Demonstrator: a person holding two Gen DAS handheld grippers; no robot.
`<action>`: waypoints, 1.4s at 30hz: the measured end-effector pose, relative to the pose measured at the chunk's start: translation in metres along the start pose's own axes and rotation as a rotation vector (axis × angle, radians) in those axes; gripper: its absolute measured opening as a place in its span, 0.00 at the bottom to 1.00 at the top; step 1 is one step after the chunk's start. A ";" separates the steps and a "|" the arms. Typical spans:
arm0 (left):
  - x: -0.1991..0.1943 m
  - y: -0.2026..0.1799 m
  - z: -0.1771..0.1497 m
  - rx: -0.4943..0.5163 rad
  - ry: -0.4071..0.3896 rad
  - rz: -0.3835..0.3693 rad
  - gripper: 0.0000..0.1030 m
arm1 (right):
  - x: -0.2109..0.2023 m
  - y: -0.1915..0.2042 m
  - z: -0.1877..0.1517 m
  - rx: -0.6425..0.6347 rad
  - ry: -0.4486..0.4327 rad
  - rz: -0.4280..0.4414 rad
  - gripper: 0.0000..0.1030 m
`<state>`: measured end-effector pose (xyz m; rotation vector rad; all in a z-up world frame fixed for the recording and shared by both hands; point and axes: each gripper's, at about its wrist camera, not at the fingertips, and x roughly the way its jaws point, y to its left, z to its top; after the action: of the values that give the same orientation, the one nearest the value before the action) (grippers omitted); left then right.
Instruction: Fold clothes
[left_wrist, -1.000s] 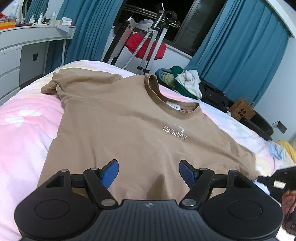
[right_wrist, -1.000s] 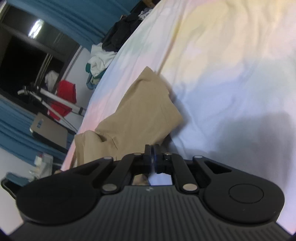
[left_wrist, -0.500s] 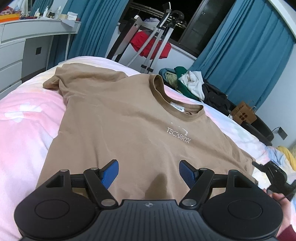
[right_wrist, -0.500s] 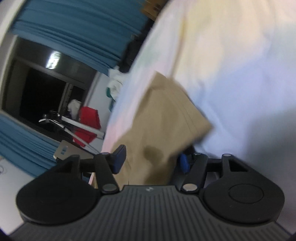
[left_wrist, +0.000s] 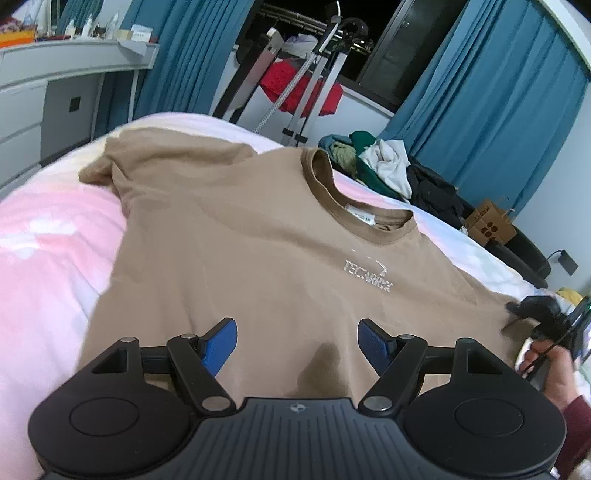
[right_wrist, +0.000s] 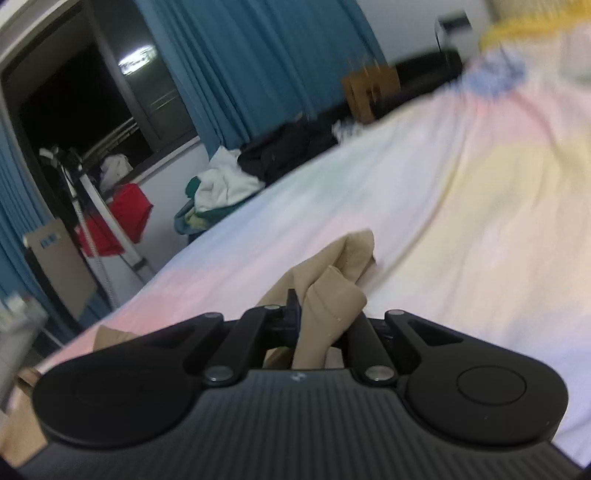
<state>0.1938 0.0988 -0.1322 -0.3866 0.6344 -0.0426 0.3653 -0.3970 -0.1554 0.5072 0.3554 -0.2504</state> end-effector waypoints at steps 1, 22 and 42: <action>-0.003 0.000 0.001 0.007 -0.004 0.006 0.72 | -0.005 0.008 0.004 -0.042 -0.019 -0.027 0.06; -0.064 0.070 0.046 -0.093 -0.131 0.111 0.72 | -0.071 0.290 -0.152 -0.818 -0.090 0.046 0.08; -0.060 0.037 0.024 0.042 -0.070 0.057 0.72 | -0.203 0.192 -0.077 -0.457 0.237 0.383 0.59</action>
<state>0.1570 0.1505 -0.0939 -0.3282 0.5741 0.0117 0.2216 -0.1656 -0.0573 0.1442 0.5206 0.2632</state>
